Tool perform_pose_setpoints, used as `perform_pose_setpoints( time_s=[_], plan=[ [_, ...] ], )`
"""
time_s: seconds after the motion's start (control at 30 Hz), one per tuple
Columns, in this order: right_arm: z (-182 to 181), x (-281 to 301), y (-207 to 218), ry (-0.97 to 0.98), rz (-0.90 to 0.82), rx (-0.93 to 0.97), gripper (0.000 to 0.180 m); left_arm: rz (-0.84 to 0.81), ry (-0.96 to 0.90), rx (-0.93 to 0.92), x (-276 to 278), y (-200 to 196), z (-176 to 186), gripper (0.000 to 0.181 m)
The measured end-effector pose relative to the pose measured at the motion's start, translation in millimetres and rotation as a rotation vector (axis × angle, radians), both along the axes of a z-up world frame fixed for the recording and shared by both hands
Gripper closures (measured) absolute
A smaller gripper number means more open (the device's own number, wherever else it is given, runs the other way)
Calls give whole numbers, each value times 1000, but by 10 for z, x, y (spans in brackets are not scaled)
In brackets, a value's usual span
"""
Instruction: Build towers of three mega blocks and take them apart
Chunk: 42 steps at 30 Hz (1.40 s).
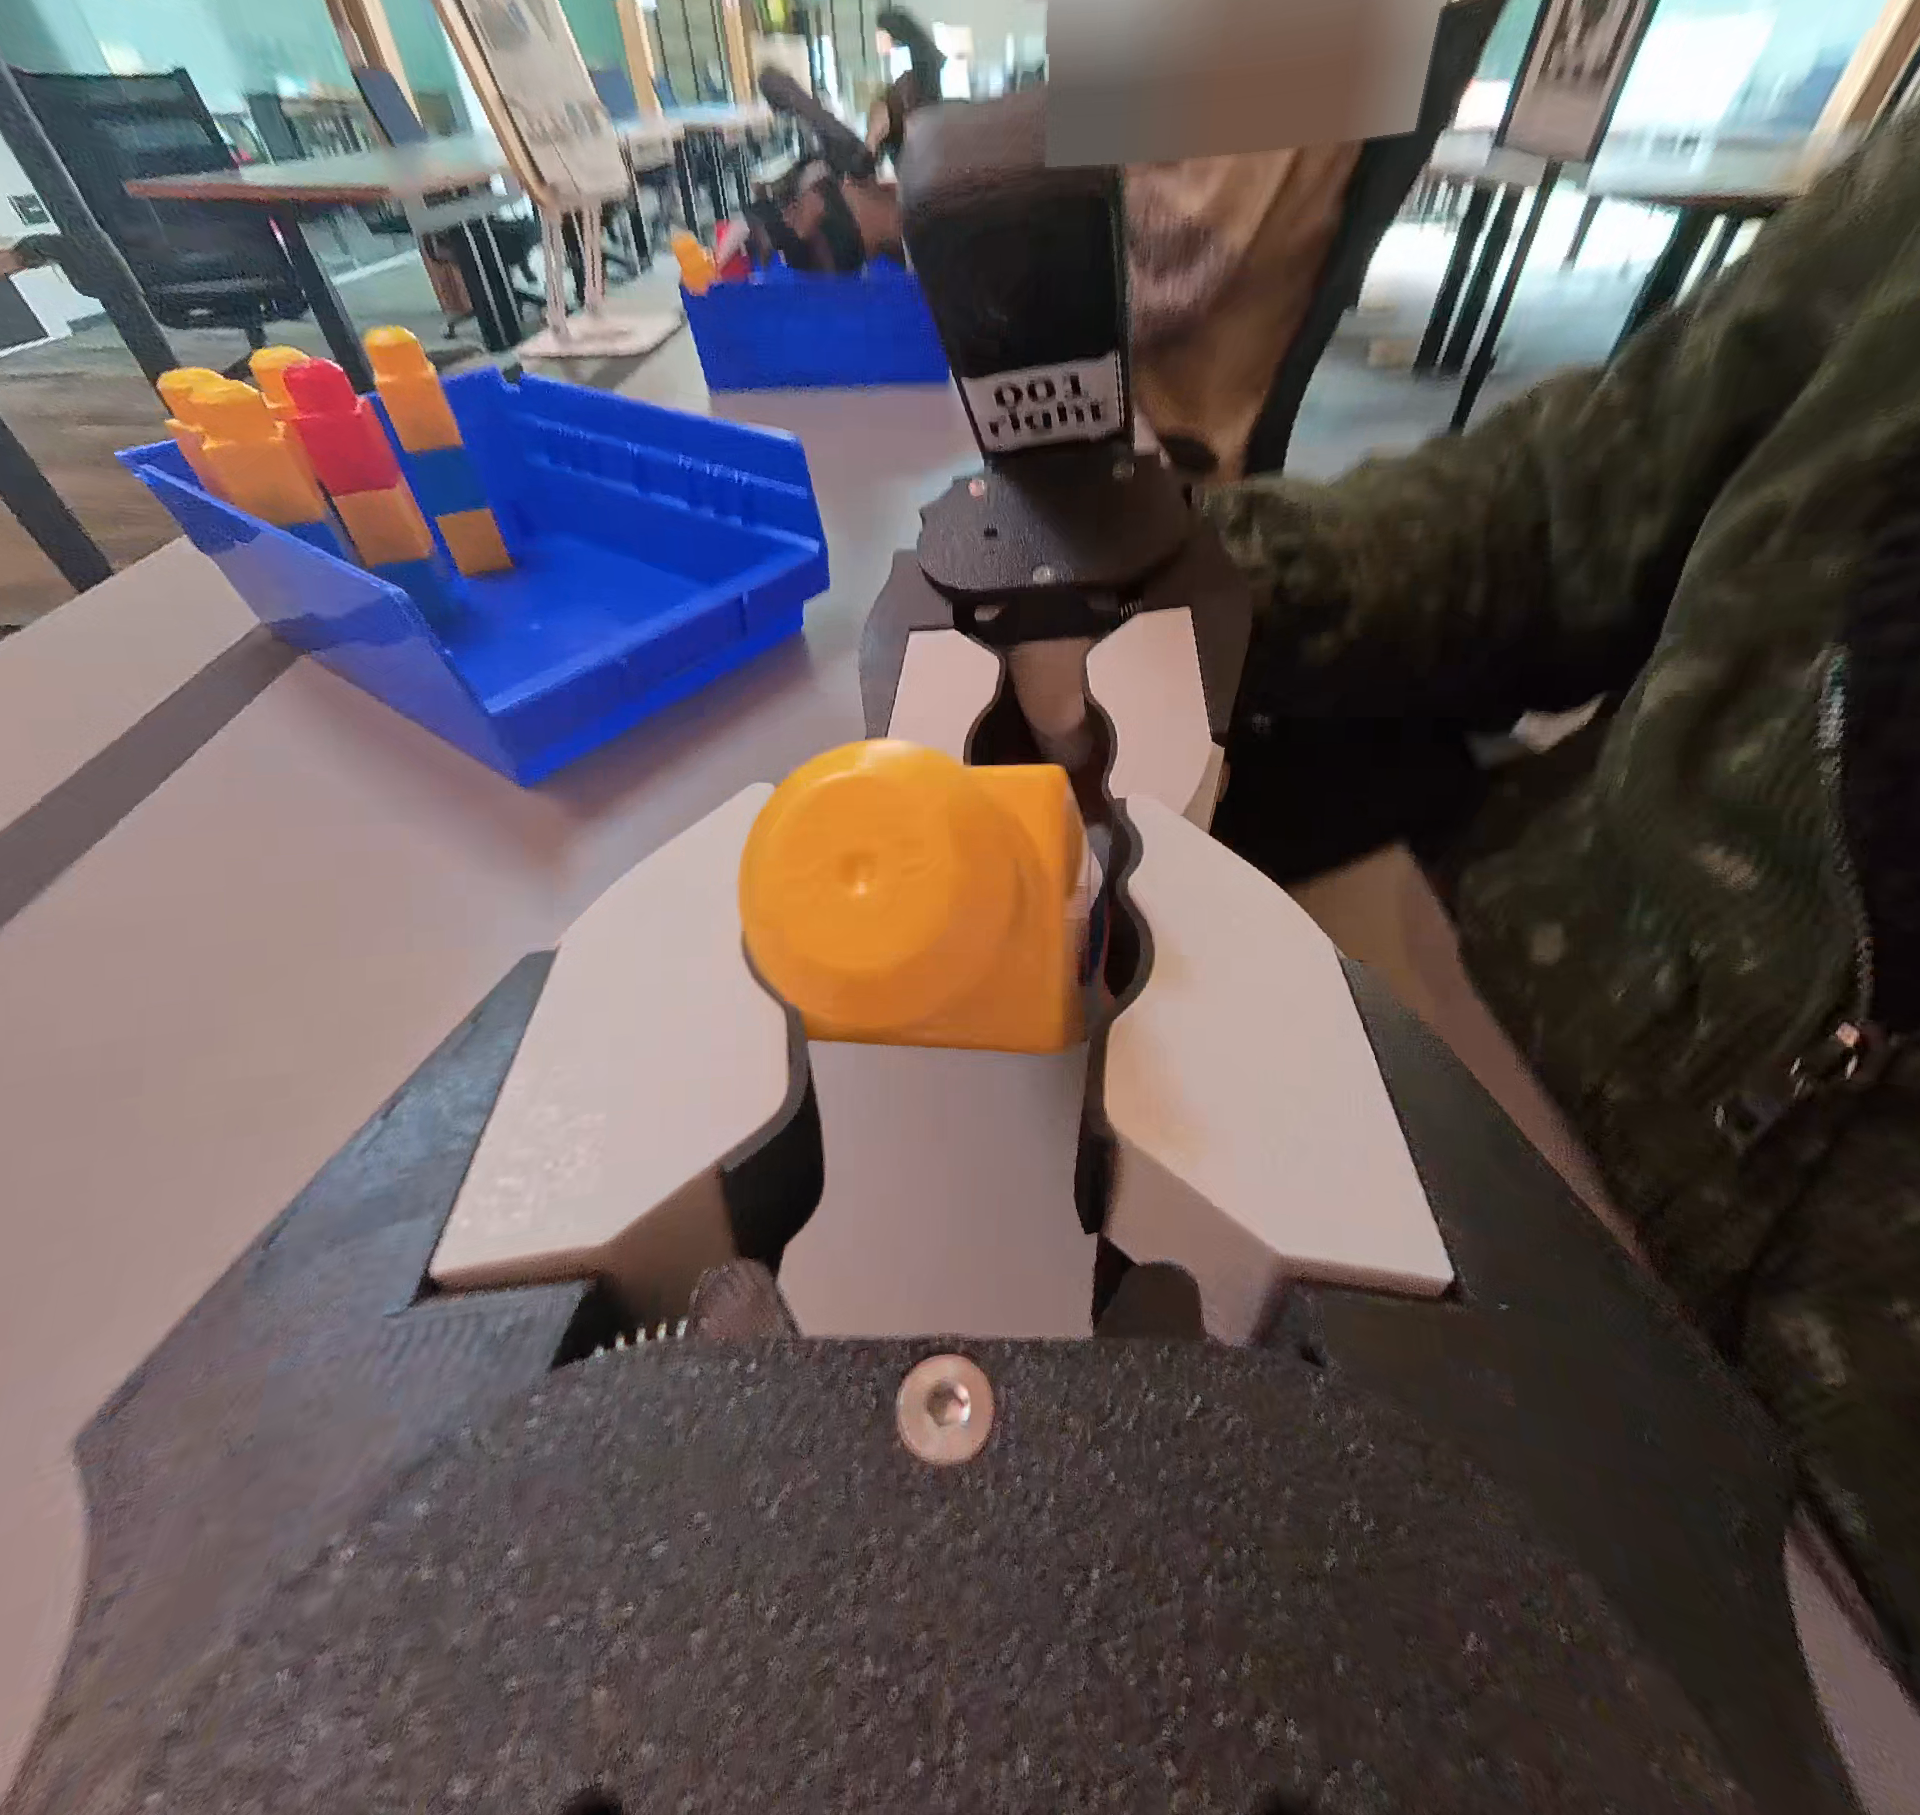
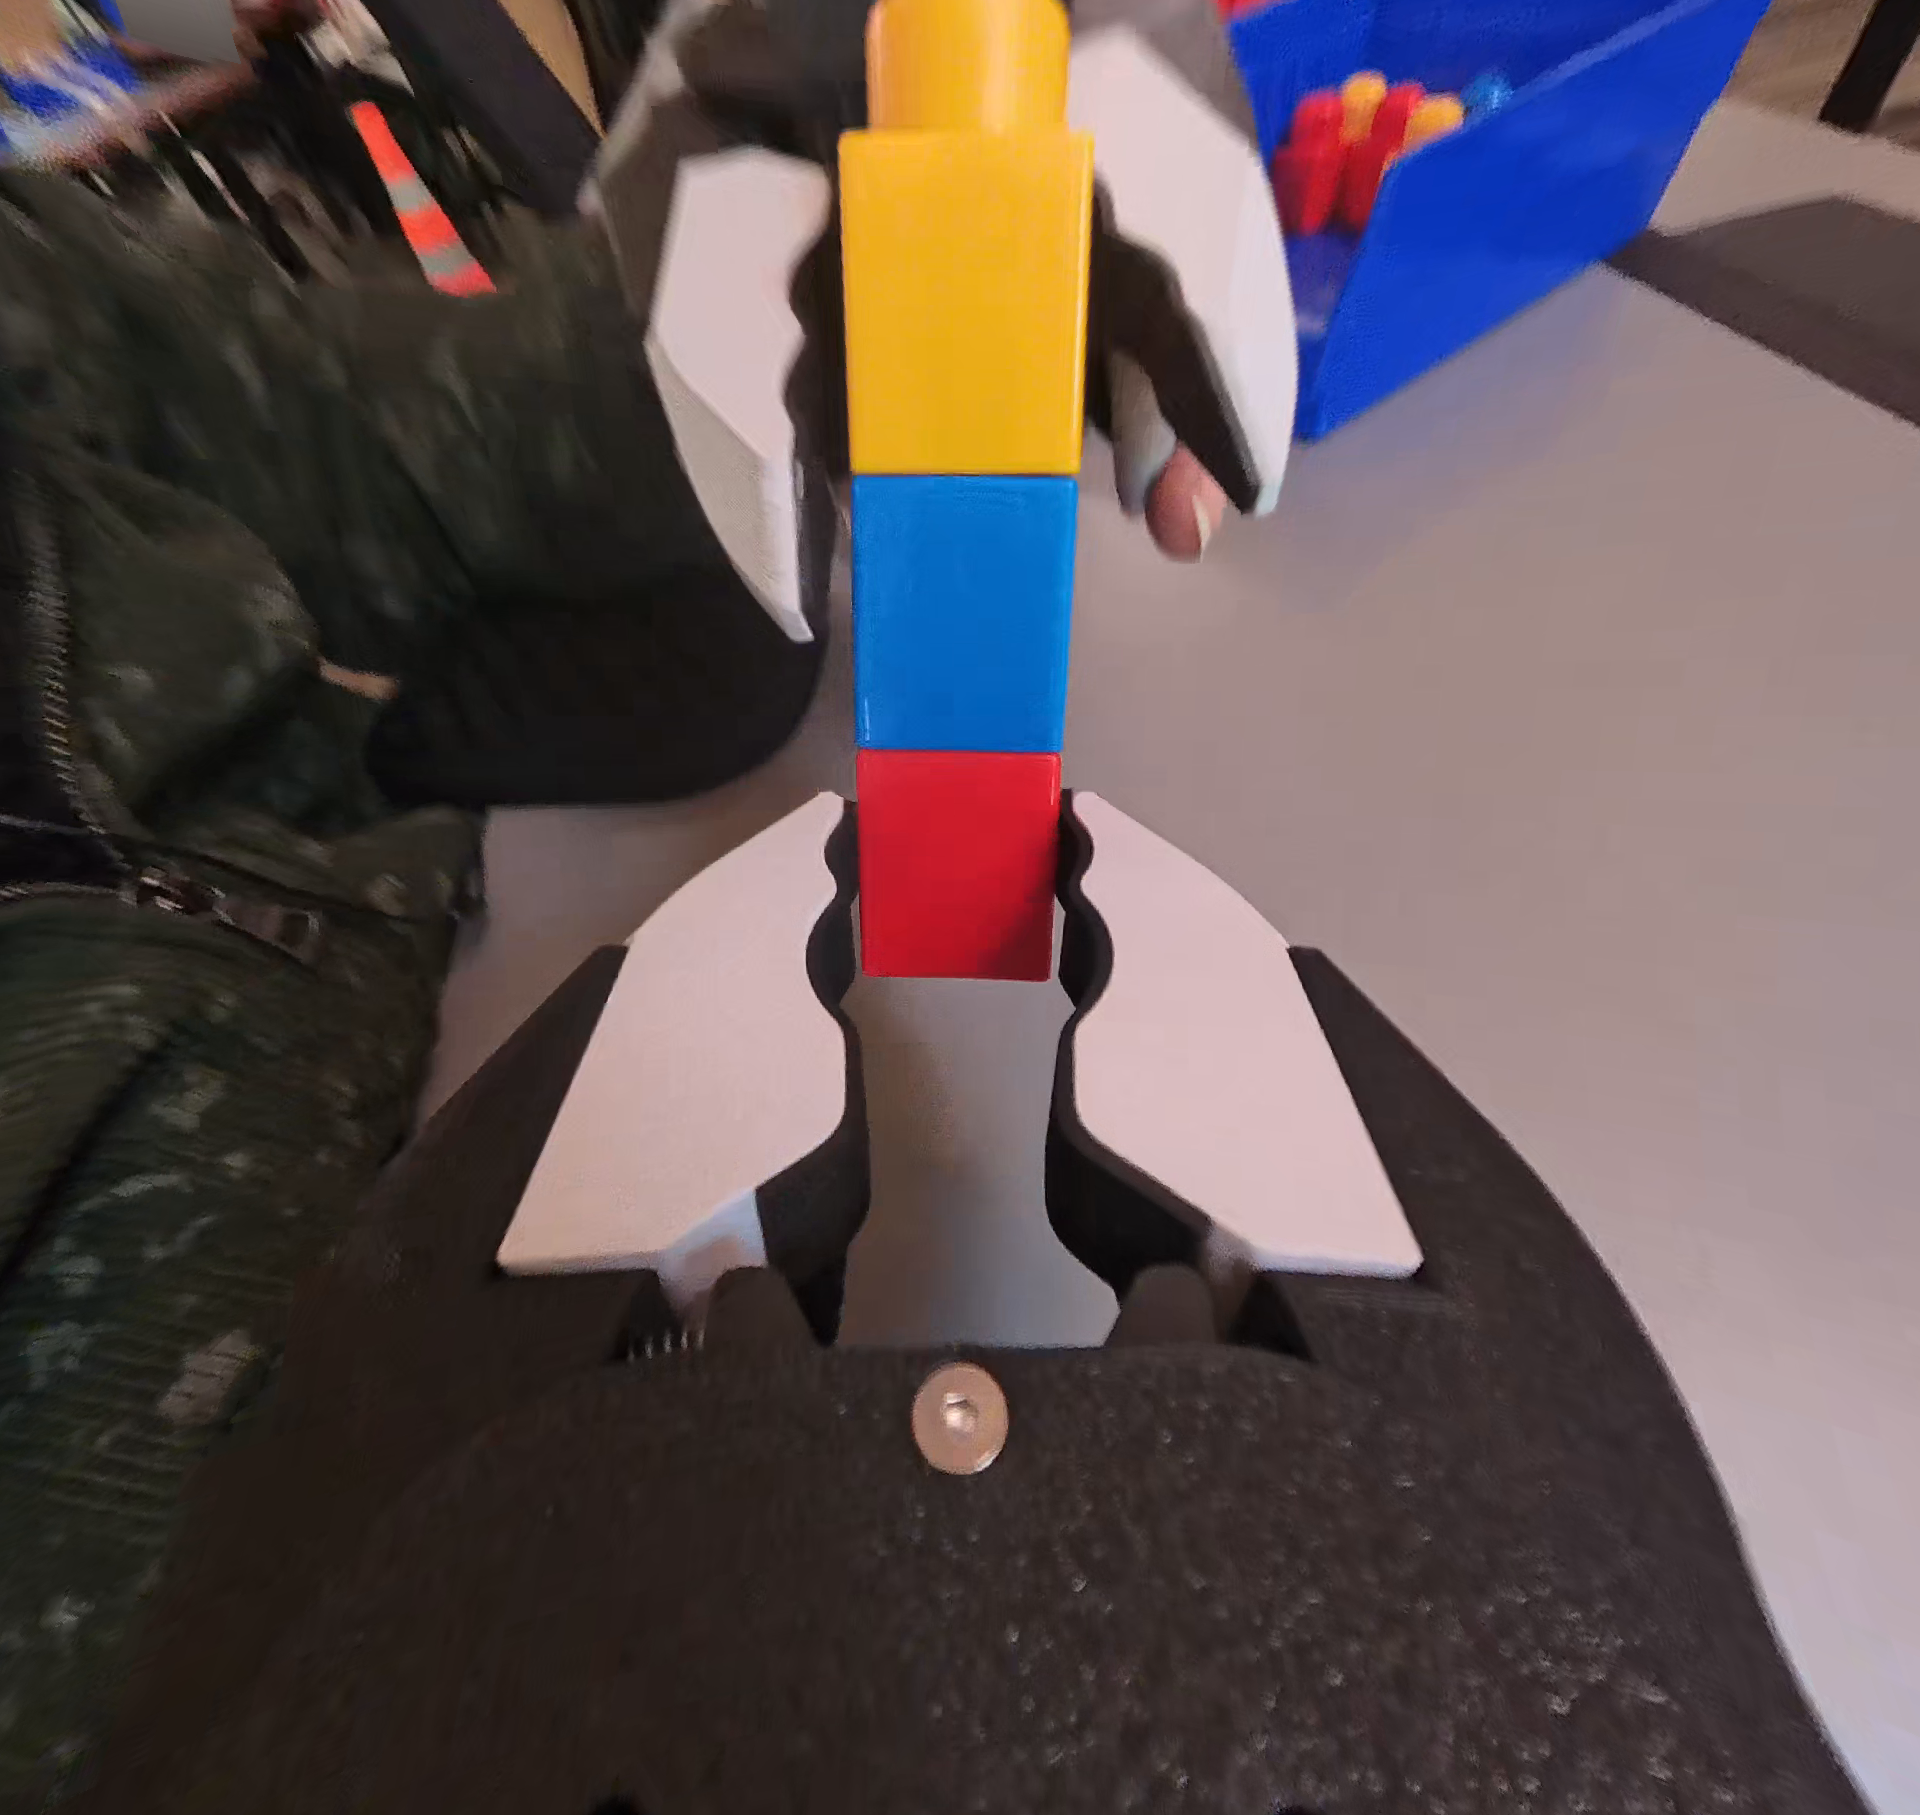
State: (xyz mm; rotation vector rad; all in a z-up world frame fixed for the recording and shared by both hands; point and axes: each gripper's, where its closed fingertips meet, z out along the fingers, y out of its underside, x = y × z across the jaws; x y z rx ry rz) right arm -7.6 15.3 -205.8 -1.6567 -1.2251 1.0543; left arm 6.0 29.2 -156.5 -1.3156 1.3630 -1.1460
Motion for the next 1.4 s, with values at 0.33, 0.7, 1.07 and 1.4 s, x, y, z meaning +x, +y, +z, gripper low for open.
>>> perform_pose_setpoints(
  time_s=[0.33,0.7,1.07,1.4],
  plan=[
    [301,-54,-36,201,-4,16,143,53,-324,-88,-8,4,475,126],
    [604,65,11,403,-31,19,144,36,-243,-96,77,-74,338,141],
    [488,143,175,181,-109,171,126,190,396,177,-192,221,-441,143],
    [487,105,99,79,-97,276,147,94,447,208,-66,42,-648,144]
  ],
)
